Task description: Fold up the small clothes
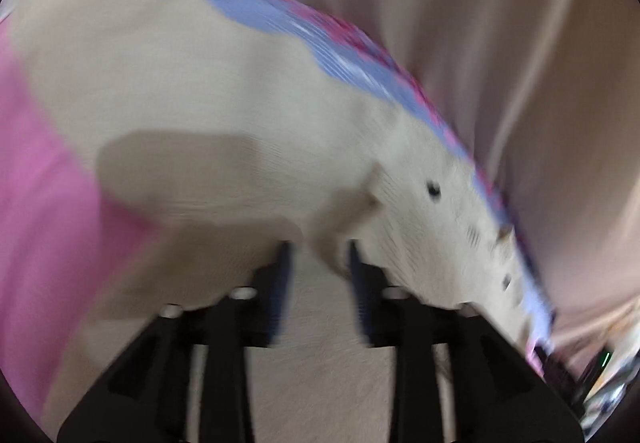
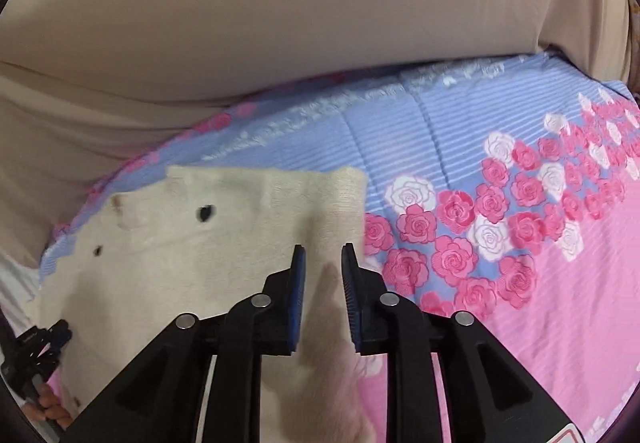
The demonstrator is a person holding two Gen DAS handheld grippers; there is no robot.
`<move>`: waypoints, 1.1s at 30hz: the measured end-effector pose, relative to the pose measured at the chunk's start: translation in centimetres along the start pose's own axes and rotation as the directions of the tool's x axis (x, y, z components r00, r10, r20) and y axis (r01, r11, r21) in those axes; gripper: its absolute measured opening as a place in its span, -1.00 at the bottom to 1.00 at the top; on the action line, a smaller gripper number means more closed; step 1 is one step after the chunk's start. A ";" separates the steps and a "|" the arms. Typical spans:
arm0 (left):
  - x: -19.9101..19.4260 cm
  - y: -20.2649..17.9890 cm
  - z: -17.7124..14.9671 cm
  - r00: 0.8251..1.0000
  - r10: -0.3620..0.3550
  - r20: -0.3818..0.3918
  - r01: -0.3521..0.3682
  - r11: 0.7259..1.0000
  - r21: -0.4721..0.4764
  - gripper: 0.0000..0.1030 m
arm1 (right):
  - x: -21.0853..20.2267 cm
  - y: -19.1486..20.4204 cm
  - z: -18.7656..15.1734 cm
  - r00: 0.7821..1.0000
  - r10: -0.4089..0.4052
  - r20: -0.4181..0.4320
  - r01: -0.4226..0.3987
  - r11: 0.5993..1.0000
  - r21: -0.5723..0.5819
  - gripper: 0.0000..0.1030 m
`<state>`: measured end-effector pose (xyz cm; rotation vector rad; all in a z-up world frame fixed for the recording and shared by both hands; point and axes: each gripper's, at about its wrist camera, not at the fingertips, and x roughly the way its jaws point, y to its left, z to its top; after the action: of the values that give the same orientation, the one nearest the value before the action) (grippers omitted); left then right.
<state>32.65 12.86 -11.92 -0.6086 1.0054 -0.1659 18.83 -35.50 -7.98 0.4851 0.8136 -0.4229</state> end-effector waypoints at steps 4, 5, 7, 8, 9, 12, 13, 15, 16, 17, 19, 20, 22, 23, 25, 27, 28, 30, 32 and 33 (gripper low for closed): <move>-4.5 7.4 4.4 0.987 0.082 0.141 -0.049 0.974 -0.221 0.16 | -3.6 1.2 -3.1 0.999 0.029 -0.030 -0.032 0.995 -0.092 -0.22; -5.2 9.1 5.7 0.978 0.123 0.170 -0.074 0.961 -0.267 0.18 | -4.2 1.0 -4.0 0.998 0.030 -0.049 -0.035 0.995 -0.094 -0.22; -6.5 13.2 9.0 0.956 0.194 0.222 -0.102 0.923 -0.371 0.18 | -5.5 0.8 -6.5 0.994 0.042 -0.100 -0.050 0.996 -0.075 -0.22; -6.8 14.9 10.3 0.948 0.221 0.228 -0.111 0.903 -0.415 0.18 | -5.9 0.7 -7.5 0.991 0.043 -0.124 -0.052 0.997 -0.065 -0.22; -6.8 17.1 12.0 0.940 0.250 0.230 -0.117 0.873 -0.473 0.18 | -6.2 0.6 -8.4 0.989 0.038 -0.144 -0.047 0.997 -0.060 -0.22; -6.1 21.0 14.5 0.928 0.309 0.207 -0.143 0.810 -0.568 0.14 | -7.3 1.0 -11.3 0.980 0.007 -0.200 -0.024 0.997 -0.078 -0.22; -5.8 22.2 15.1 0.925 0.319 0.205 -0.143 0.794 -0.590 -0.04 | -7.5 1.2 -11.8 0.977 0.000 -0.212 -0.019 0.996 -0.085 -0.22; -5.7 22.4 15.6 0.917 0.329 0.224 -0.137 0.789 -0.599 -0.41 | -7.9 1.4 -12.4 0.974 -0.010 -0.224 -0.011 0.995 -0.095 -0.22; -5.3 22.5 16.1 0.927 0.311 0.209 -0.129 0.789 -0.601 -0.89 | -8.2 1.6 -12.5 0.974 -0.012 -0.225 -0.011 0.995 -0.102 -0.22; -5.3 22.1 16.4 0.930 0.301 0.212 -0.120 0.792 -0.598 -0.87 | -8.4 1.8 -12.8 0.975 -0.013 -0.224 -0.012 0.994 -0.108 -0.22; -6.5 20.1 17.0 0.917 0.284 0.279 -0.089 0.830 -0.551 -0.88 | -8.8 2.2 -13.1 0.976 -0.018 -0.215 -0.009 0.992 -0.124 -0.20; -7.1 18.3 17.4 0.911 0.274 0.310 -0.087 0.859 -0.504 -0.89 | -8.9 2.3 -13.1 0.977 -0.016 -0.212 -0.011 0.992 -0.124 -0.20; -8.8 13.0 17.8 0.903 0.210 0.374 -0.066 0.930 -0.362 -0.89 | -8.9 2.5 -13.1 0.977 -0.003 -0.212 -0.022 0.993 -0.119 -0.20; -9.5 10.3 17.7 0.901 0.163 0.401 -0.043 0.955 -0.292 -0.89 | -8.9 2.7 -13.1 0.977 0.000 -0.211 -0.025 0.993 -0.118 -0.20; -11.0 3.0 16.3 0.898 0.036 0.438 0.011 0.994 -0.105 -0.89 | -9.0 3.1 -13.1 0.978 0.018 -0.209 -0.043 0.992 -0.116 -0.20; -11.5 -4.6 13.2 0.909 -0.114 0.402 0.085 0.992 0.090 -0.88 | -9.0 3.6 -13.2 0.978 0.033 -0.205 -0.059 0.990 -0.124 -0.20; -11.3 -7.4 11.5 0.915 -0.167 0.368 0.115 0.981 0.159 -0.88 | -9.1 3.8 -13.3 0.979 0.042 -0.199 -0.069 0.989 -0.131 -0.20; -9.5 -13.2 6.5 0.938 -0.243 0.249 0.168 0.942 0.290 -0.83 | -9.4 4.0 -13.3 0.983 0.046 -0.179 -0.072 0.987 -0.144 -0.20; -6.8 -16.5 1.6 0.959 -0.257 0.124 0.196 0.910 0.365 -0.81 | -9.8 3.8 -13.4 0.986 0.052 -0.162 -0.075 0.987 -0.142 -0.20; -4.7 -17.9 -1.9 0.968 -0.248 0.038 0.213 0.893 0.397 -0.79 | -10.0 3.4 -13.4 0.986 0.054 -0.155 -0.075 0.988 -0.133 -0.19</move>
<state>31.08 -0.73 0.67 -0.3620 0.7825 -0.5345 6.66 -23.50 -7.39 0.4162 0.9641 -0.2697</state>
